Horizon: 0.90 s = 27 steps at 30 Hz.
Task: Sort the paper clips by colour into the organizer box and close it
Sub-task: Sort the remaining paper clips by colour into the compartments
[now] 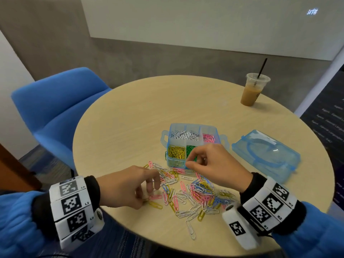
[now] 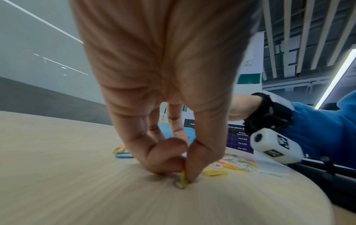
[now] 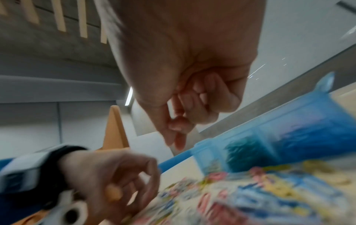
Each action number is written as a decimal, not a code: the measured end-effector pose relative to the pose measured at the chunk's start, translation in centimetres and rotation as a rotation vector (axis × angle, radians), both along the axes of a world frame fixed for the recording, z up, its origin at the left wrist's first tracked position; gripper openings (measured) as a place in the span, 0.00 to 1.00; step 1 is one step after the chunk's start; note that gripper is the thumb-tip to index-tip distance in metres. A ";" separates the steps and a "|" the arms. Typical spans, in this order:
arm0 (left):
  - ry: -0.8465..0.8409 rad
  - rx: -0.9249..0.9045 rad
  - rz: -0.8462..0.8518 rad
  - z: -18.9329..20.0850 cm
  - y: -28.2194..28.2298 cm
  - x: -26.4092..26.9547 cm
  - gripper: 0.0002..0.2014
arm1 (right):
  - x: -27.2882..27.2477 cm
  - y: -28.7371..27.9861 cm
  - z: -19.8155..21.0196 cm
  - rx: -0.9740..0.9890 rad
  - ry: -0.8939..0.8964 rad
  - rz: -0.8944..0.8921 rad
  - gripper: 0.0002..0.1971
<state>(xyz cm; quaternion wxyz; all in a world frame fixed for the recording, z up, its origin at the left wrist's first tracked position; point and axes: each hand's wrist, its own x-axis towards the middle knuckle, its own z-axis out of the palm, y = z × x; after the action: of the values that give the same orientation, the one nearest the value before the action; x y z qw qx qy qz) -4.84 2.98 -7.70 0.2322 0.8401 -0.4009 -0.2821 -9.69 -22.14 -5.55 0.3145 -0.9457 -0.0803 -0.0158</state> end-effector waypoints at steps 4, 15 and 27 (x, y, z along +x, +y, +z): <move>0.021 0.000 0.002 0.3 0.3 0.5 0.24 | -1.5 2.6 -0.1 -0.098 0.065 0.166 0.09; -0.114 -0.157 0.136 3.3 -0.4 2.2 0.17 | -0.6 8.5 -1.3 -0.406 0.220 0.430 0.06; -0.109 -0.255 0.221 3.2 -7.0 6.9 0.07 | -1.0 8.4 -1.3 -0.341 0.128 0.590 0.18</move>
<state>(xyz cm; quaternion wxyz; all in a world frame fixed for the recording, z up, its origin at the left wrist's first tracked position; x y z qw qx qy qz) 2.02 -4.02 -4.48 0.3444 0.8568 -0.3509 -0.1556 -10.73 -13.79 -6.83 0.1472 -0.9197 -0.3321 0.1486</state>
